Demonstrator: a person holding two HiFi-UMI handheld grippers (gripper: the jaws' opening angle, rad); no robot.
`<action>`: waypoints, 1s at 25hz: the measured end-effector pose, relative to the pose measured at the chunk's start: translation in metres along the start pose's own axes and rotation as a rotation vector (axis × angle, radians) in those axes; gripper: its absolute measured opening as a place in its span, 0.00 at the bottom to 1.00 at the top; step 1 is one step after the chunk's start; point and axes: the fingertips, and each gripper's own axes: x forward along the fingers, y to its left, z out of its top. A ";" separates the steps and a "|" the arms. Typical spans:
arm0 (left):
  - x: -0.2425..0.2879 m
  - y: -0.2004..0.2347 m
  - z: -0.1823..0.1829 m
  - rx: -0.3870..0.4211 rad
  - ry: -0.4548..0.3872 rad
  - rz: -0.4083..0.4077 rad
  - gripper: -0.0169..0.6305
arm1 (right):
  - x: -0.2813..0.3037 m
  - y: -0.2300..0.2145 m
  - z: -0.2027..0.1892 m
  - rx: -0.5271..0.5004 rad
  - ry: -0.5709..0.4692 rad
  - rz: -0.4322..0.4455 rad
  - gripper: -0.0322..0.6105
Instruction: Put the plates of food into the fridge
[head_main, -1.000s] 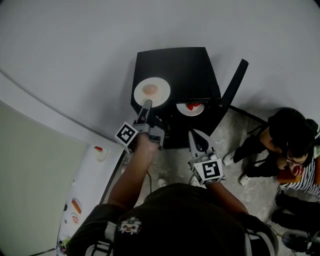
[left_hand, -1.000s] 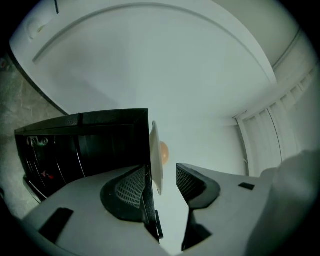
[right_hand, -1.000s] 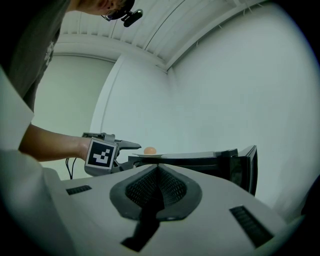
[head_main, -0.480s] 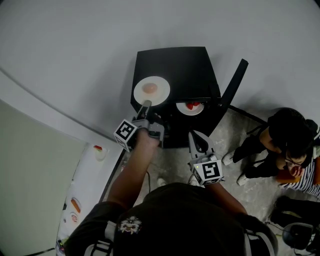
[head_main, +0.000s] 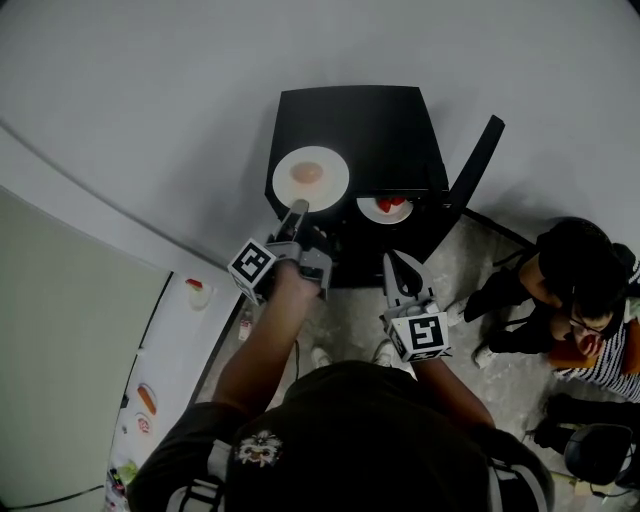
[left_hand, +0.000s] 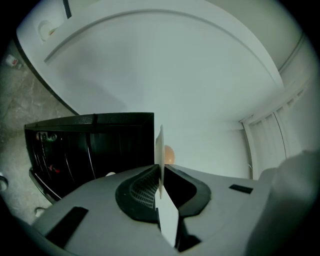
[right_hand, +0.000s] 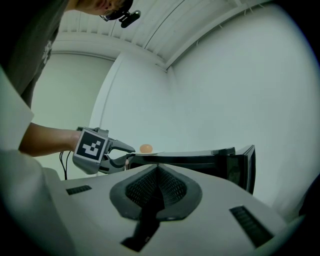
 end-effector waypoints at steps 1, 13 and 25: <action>-0.004 -0.004 -0.003 -0.004 0.006 -0.009 0.09 | 0.000 0.001 0.000 -0.003 0.002 -0.001 0.09; -0.054 -0.028 -0.046 -0.007 0.114 -0.094 0.08 | 0.004 0.009 0.003 -0.014 -0.031 0.005 0.09; -0.099 0.004 -0.075 0.038 0.194 -0.047 0.08 | 0.009 0.017 -0.001 -0.035 -0.029 0.007 0.09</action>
